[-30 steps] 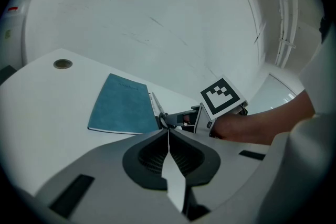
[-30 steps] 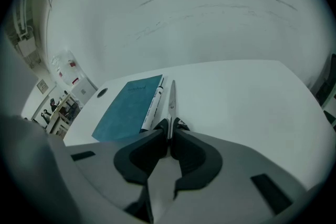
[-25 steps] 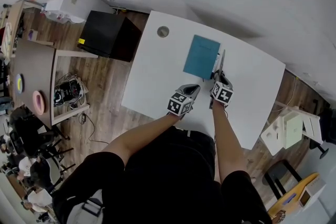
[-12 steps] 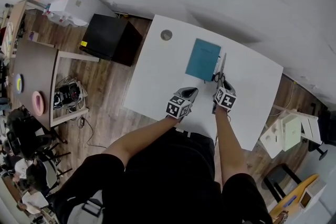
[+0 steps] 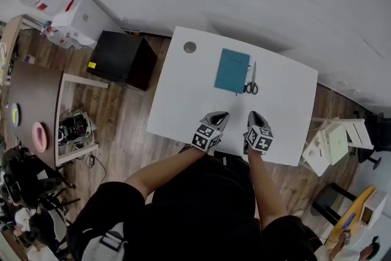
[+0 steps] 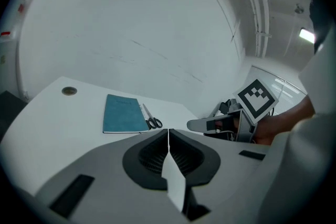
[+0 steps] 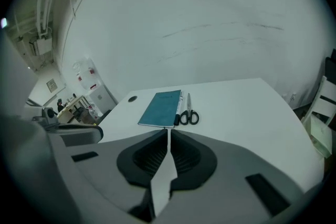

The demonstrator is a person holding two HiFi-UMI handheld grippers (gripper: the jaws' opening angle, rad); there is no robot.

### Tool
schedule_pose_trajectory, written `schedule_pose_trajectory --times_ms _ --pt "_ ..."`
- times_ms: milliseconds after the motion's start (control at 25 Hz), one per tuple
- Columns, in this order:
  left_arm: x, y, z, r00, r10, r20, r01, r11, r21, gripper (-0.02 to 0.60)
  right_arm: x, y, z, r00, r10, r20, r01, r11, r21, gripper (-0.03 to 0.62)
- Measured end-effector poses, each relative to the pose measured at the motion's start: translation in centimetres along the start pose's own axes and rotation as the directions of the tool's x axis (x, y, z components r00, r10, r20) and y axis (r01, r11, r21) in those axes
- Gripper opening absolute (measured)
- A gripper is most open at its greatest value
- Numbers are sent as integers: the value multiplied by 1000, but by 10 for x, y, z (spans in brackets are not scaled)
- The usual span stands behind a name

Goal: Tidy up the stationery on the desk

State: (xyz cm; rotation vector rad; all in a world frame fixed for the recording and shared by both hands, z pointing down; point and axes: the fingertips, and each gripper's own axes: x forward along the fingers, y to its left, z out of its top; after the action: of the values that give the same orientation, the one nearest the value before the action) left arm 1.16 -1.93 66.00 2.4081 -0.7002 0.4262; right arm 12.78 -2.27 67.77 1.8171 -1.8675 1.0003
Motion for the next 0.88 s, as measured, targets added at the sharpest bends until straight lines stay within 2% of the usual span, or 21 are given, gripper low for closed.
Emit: schedule_pose_trajectory --times_ms 80,240,440,640,760,880 --pt "-9 -9 -2 1000 -19 7 19 1000 15 18 -16 19 -5 1000 13 23 -12 999 -37 38" --pt "-26 -33 -1 999 -41 23 42 999 -3 18 -63 55 -5 994 69 87 -59 992 -111 37" --pt "-64 -82 18 989 -63 133 55 997 58 18 -130 75 9 969 124 214 -94 984 -149 35" --pt "-101 -147 16 973 -27 230 4 995 98 18 -206 78 1 927 191 323 -134 973 -190 35" --pt "-123 -197 -2 963 20 268 -47 994 96 18 -260 73 -23 904 211 372 -131 965 -229 35" --pt "-144 -242 -21 943 68 325 -95 993 69 18 -308 74 -52 880 246 406 -142 953 -269 35"
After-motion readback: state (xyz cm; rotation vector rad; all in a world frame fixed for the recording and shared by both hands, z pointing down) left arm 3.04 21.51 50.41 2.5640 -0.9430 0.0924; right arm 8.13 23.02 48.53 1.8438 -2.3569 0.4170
